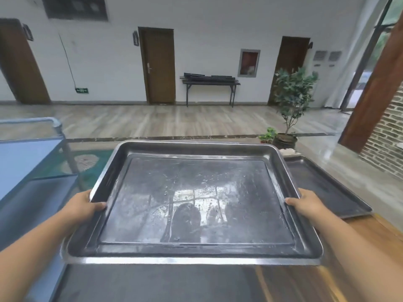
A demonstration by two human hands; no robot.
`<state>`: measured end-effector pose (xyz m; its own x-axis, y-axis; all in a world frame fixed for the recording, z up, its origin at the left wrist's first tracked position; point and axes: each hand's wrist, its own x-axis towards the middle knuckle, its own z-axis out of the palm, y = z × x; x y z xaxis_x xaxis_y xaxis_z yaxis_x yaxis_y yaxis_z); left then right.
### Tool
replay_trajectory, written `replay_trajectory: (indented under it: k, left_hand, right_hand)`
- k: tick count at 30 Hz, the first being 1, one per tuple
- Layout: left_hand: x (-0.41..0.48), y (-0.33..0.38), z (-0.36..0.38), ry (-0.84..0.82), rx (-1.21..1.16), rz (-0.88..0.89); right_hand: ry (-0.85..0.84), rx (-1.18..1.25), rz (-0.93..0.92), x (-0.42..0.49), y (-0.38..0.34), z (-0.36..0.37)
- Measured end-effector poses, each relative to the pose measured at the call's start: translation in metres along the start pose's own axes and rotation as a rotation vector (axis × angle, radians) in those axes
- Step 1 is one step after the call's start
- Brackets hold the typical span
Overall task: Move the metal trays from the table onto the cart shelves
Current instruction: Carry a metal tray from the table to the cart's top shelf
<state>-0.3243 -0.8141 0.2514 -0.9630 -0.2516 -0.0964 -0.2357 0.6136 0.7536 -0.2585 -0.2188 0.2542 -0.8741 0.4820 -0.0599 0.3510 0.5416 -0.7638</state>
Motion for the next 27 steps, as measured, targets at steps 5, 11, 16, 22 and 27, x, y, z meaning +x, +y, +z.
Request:
replay_trajectory:
  k: [5, 11, 16, 22, 27]
  left_hand:
    - [0.034, -0.014, -0.009, 0.026, -0.039, -0.064]
    - [0.09, -0.005, 0.006, 0.049, -0.062, -0.108]
    - [0.158, 0.024, 0.032, 0.079, -0.062, -0.118]
    - [0.238, 0.063, 0.054, 0.092, -0.066, -0.131]
    - [0.284, 0.08, 0.059, 0.108, -0.09, -0.168]
  right_hand:
    - [-0.061, 0.025, -0.019, 0.053, -0.025, 0.042]
    - [-0.104, 0.051, -0.052, 0.134, -0.045, 0.084]
    - [-0.129, 0.067, -0.071, 0.221, -0.065, 0.11]
    - [-0.163, 0.056, -0.084, 0.32, -0.098, 0.127]
    - [-0.157, 0.07, -0.072, 0.379, -0.123, 0.146]
